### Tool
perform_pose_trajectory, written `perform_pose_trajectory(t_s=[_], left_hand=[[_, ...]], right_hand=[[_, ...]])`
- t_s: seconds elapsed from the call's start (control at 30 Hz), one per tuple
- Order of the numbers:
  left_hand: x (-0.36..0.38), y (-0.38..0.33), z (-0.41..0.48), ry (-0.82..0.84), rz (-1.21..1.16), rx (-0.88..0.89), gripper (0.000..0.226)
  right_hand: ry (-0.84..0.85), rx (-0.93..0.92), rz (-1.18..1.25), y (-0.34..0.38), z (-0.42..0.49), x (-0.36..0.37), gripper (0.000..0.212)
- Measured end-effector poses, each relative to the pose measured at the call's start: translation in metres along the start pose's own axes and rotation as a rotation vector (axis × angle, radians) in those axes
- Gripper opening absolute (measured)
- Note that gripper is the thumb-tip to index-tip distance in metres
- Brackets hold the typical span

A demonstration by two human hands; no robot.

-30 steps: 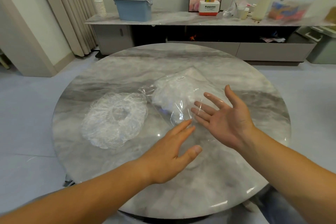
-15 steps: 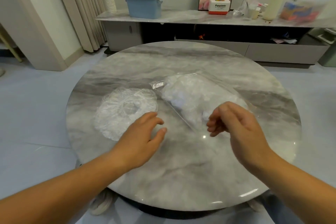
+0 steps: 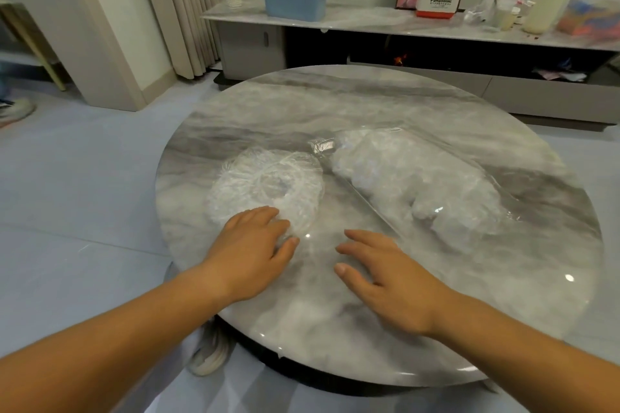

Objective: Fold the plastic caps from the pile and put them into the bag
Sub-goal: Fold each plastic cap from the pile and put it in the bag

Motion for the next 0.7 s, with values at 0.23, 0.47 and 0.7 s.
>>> perform_pose_trajectory(t_s=[0.23, 0.47, 0.7], left_hand=[[0.009, -0.011, -0.004, 0.123, -0.056, 0.094, 0.084], [-0.008, -0.016, -0.001, -0.017, 0.036, 0.121, 0.078], [-0.033, -0.01, -0.002, -0.106, -0.119, 0.05, 0.081]], right_hand=[[-0.075, 0.039, -0.082, -0.024, 0.008, -0.018, 0.054], [-0.094, 0.024, -0.055, -0.029, 0.007, -0.022, 0.052], [-0.121, -0.058, 0.042, -0.021, -0.002, -0.026, 0.049]])
Point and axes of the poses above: each hand's wrist, its own z-axis towards the middle knuckle, its own x-axis out of the palm, y = z × x, the point moved 10 cm from there along z, towards the middle knuckle, and after that the axes turned 3 degrees about z, right-handed, at the moved point
